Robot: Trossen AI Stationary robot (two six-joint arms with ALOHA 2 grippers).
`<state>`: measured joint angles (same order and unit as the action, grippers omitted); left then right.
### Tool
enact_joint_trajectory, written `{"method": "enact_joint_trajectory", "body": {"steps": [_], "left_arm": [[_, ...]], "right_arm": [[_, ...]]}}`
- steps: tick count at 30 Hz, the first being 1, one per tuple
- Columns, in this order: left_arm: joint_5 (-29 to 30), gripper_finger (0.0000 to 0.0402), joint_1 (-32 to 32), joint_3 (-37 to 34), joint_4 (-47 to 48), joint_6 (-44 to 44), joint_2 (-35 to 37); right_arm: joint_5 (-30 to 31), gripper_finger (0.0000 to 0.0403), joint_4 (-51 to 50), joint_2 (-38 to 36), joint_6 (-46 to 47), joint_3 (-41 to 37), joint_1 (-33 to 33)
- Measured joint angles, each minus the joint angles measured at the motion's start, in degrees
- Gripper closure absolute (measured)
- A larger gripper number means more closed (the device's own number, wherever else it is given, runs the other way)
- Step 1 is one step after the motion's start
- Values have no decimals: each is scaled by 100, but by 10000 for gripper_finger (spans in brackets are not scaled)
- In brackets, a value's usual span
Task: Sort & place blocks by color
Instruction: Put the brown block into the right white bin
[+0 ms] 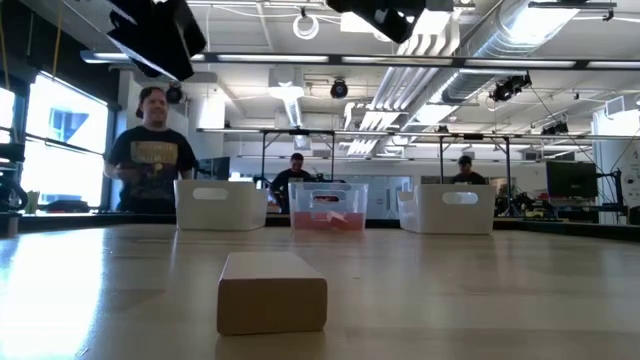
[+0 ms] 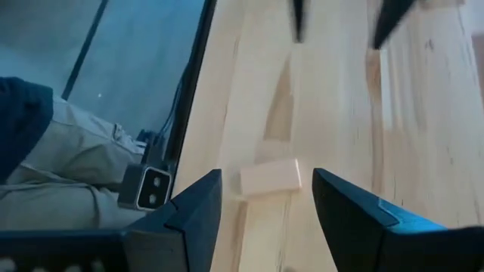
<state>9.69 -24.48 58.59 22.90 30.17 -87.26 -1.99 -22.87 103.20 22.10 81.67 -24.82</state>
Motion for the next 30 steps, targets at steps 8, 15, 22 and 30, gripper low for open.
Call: {"method": "enact_joint_trajectory", "body": {"steps": [8, 15, 22, 30], "left_arm": [[-86, 181, -131, 0, -1001, -2455, -821], [-85, 181, -20, 0, -1730, -4189, -1290], [-272, 181, 149, -2, -2006, -5041, -1390], [-671, 187, 423, 223, -1983, -5182, -1390]], "right_arm": [[189, 210, -320, -2, 267, 0, -37], [578, 210, -328, -37, 508, 0, -35], [1533, 210, -445, -309, 513, 0, 7], [2006, 210, -458, -595, 643, 0, 216]]}}
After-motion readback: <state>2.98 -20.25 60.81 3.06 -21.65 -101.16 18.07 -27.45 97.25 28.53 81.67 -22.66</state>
